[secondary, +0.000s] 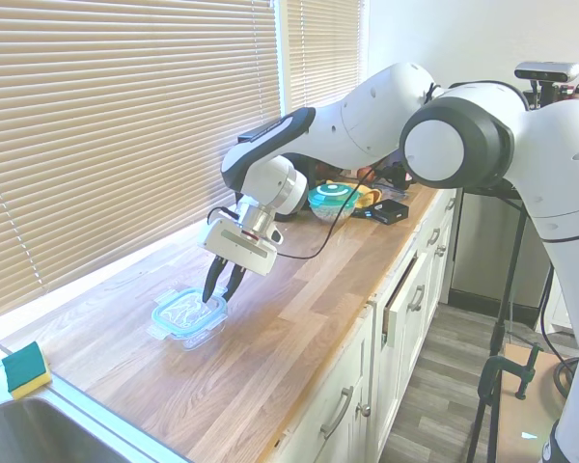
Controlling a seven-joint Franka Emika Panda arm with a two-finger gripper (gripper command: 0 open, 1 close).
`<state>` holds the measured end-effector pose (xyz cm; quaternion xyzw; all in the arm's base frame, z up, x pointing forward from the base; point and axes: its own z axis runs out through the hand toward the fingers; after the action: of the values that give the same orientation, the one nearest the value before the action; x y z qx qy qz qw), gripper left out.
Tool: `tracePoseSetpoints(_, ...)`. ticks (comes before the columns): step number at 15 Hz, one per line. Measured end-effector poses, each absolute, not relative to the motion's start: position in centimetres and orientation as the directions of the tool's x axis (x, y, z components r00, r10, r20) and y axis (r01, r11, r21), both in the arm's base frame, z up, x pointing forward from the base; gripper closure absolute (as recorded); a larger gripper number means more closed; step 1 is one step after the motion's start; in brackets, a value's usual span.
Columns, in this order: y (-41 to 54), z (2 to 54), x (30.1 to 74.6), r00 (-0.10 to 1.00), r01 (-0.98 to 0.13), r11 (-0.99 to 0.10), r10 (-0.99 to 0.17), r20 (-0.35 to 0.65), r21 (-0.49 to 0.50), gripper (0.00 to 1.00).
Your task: Uncover the lid of the food container
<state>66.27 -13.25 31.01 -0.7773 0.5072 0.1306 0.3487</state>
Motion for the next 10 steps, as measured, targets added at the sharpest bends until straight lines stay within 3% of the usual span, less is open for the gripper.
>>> tracePoseSetpoints(10, -11.2, 34.4, 67.3, 0.552, -0.821, -0.418, -0.753, -0.357, -0.388, 1.0)
